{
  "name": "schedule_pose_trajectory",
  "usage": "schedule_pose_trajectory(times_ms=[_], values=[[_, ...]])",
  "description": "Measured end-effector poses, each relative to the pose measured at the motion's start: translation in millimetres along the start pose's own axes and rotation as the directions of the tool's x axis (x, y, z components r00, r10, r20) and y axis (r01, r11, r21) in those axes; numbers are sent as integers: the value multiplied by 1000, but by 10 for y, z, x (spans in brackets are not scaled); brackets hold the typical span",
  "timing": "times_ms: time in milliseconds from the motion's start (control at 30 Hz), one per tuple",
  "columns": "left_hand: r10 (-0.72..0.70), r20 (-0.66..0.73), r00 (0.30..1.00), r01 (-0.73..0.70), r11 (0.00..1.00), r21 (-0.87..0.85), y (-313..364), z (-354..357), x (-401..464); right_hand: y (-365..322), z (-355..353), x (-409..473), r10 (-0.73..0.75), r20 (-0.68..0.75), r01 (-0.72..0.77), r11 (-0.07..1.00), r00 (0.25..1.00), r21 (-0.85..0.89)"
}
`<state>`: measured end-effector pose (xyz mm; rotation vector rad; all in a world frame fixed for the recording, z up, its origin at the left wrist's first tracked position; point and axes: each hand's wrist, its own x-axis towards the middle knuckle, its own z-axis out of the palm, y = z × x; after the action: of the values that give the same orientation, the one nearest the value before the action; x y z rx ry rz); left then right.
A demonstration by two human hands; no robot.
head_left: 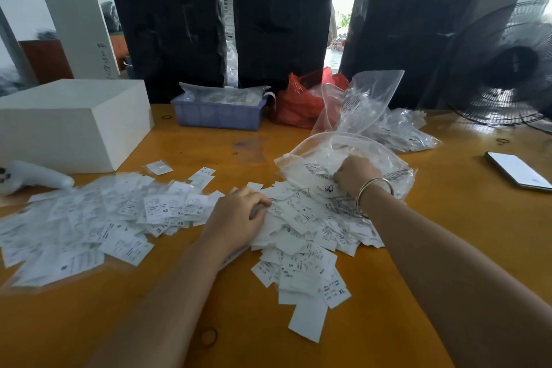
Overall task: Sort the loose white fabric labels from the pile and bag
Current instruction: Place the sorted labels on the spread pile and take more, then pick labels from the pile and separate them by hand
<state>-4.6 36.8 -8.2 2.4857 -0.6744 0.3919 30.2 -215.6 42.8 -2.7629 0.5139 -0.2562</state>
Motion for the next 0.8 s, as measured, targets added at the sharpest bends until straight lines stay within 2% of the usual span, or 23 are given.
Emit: schedule_pose_trajectory(times_ms=[167,267,433,667,800], values=[[13,-20,1000,-12,1000,2,7,0,-14,28,3,-36,-1,-26,5,991,1000,137],[6,-19,1000,-6,1000,6,14,-2,-20,30,11,-45,-16,-90,29,989,996,144],[-7,-11,1000,7,1000,1,38,-16,-18,36,23,-6,-21,-70,36,975,997,217],[-14,-6,1000,14,999,-29,62,-32,-27,68,-11,82,95,-126,-3,811,988,585],[-14,-9,1000,14,1000,-20,61,-27,-27,85,-16,68,96,-130,14,753,987,658]])
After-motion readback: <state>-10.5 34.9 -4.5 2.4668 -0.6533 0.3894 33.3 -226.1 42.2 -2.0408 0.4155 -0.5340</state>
